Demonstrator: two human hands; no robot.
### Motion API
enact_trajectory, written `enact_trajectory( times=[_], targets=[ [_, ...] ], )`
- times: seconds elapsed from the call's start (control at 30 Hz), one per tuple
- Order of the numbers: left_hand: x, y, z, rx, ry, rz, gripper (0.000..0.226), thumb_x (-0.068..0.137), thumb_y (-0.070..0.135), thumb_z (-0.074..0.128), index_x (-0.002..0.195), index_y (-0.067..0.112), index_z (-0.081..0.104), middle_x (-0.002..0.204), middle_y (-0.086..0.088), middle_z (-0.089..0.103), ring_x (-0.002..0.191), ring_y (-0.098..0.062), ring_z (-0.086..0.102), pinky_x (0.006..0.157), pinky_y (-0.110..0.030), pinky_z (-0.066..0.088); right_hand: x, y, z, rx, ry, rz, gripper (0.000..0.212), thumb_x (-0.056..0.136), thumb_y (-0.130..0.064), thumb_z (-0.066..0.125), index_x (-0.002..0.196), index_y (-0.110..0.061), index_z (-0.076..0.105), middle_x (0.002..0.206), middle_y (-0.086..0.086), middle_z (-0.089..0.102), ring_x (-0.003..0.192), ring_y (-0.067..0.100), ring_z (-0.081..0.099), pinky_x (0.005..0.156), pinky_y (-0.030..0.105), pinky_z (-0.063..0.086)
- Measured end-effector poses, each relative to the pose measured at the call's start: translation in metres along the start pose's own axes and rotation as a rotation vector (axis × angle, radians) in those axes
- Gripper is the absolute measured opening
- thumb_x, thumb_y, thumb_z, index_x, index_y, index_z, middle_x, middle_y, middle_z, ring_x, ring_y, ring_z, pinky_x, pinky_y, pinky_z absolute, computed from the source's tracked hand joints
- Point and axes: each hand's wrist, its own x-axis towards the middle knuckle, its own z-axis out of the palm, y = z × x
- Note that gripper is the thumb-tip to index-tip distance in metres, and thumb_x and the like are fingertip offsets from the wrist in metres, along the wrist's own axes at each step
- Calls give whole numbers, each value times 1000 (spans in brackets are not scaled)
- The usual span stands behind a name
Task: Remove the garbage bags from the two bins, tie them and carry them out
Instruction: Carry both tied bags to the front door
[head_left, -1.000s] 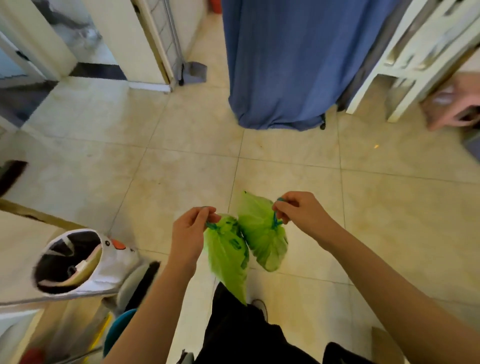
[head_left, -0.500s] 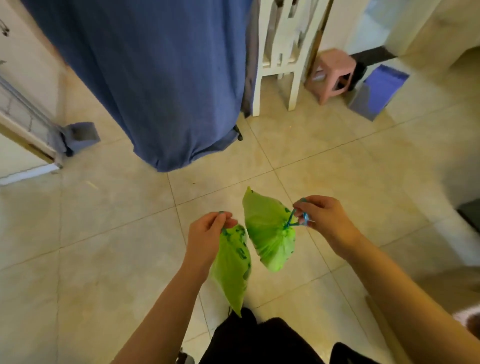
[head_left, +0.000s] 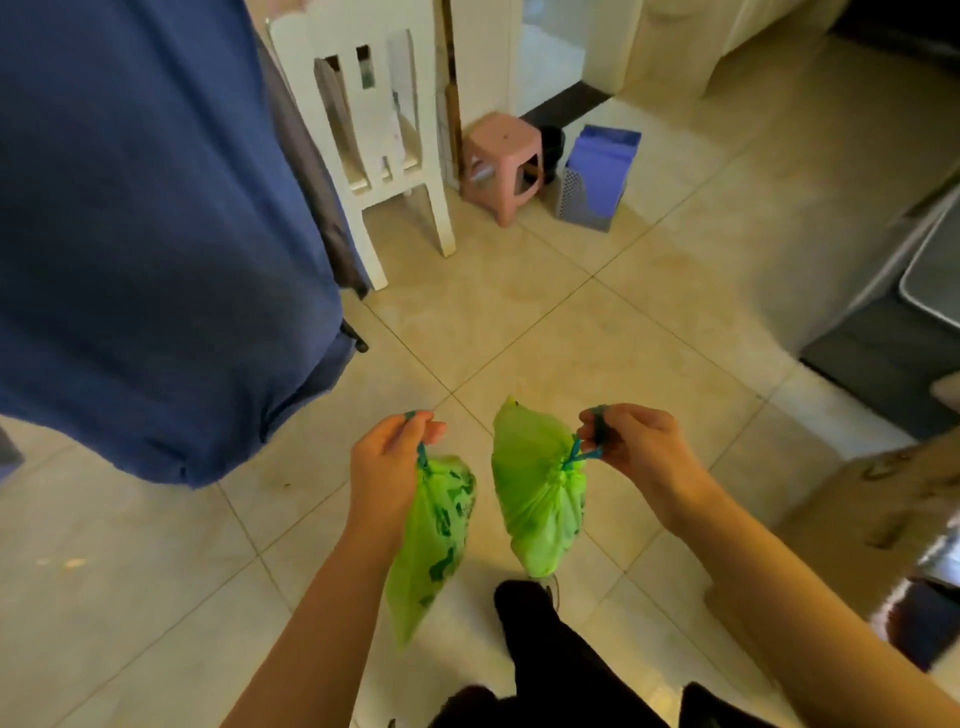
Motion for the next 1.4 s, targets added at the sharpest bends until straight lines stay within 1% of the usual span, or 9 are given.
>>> enact_trajectory(
  times=[0.17, 0.3, 0.47, 0.6, 0.77, 0.87, 0.97, 1.17, 1.4],
  targets=[
    [56, 44, 75, 3, -18, 25, 19, 96, 17, 54, 86, 17, 70, 86, -2, 74, 90, -17, 70, 79, -29, 52, 71, -42, -37, -60, 41, 0, 31, 95, 2, 39, 79, -4, 65, 72, 10, 64, 60, 19, 59, 65, 23, 55],
    [103, 73, 130, 5, -85, 31, 18, 95, 15, 54, 86, 13, 70, 81, -3, 72, 85, -17, 69, 82, -31, 54, 124, -75, -64, -35, 97, -4, 30, 95, 3, 39, 80, -3, 64, 72, 10, 64, 65, 23, 59, 82, 41, 52],
    [174, 104, 207, 38, -214, 85, 22, 95, 14, 55, 83, 19, 72, 84, -9, 73, 89, -22, 70, 90, -35, 52, 196, -114, -101, 41, 224, -13, 29, 96, 2, 40, 80, -3, 64, 74, 13, 62, 69, 27, 58, 88, 44, 50],
    [238, 130, 272, 67, -323, 93, 19, 94, 15, 57, 87, 21, 73, 85, -4, 76, 83, -21, 70, 85, -35, 55, 253, -150, -132, 78, 363, -45, 27, 96, -2, 43, 81, -3, 66, 74, 12, 63, 68, 25, 59, 83, 39, 53],
    [311, 169, 358, 173, -472, 111, 20, 93, 20, 59, 82, 28, 75, 86, 3, 77, 83, -24, 72, 86, -42, 56, 317, -205, -170, 38, 548, -124, 24, 95, -2, 48, 80, -6, 67, 72, 8, 65, 59, 11, 64, 61, 16, 56],
    [352, 193, 409, 217, -548, 98, 21, 94, 22, 57, 83, 27, 73, 87, 5, 77, 84, -20, 73, 87, -40, 55, 352, -236, -191, 71, 606, -148, 23, 95, -2, 49, 80, -6, 66, 73, 9, 66, 57, 3, 65, 59, 14, 54],
    [387, 211, 460, 253, -602, 92, 21, 94, 21, 56, 82, 24, 74, 84, 3, 77, 85, -18, 73, 90, -40, 54, 385, -266, -209, 91, 650, -159, 19, 94, -2, 49, 85, -2, 66, 75, 10, 67, 64, 12, 65, 62, 15, 55],
    [452, 235, 572, 180, -557, 35, 20, 93, 16, 57, 80, 20, 71, 75, 6, 76, 91, -20, 71, 98, -45, 50, 471, -325, -257, 145, 690, -151, 24, 92, -3, 51, 75, -8, 67, 76, 7, 70, 71, 19, 66, 78, 31, 57],
    [513, 281, 704, 114, -470, 62, 22, 92, 15, 60, 74, 21, 72, 75, 3, 76, 93, -24, 71, 96, -48, 51, 574, -405, -338, 123, 602, -136, 20, 92, -3, 53, 77, -7, 67, 80, 12, 71, 74, 19, 67, 81, 32, 57]
  ],
)
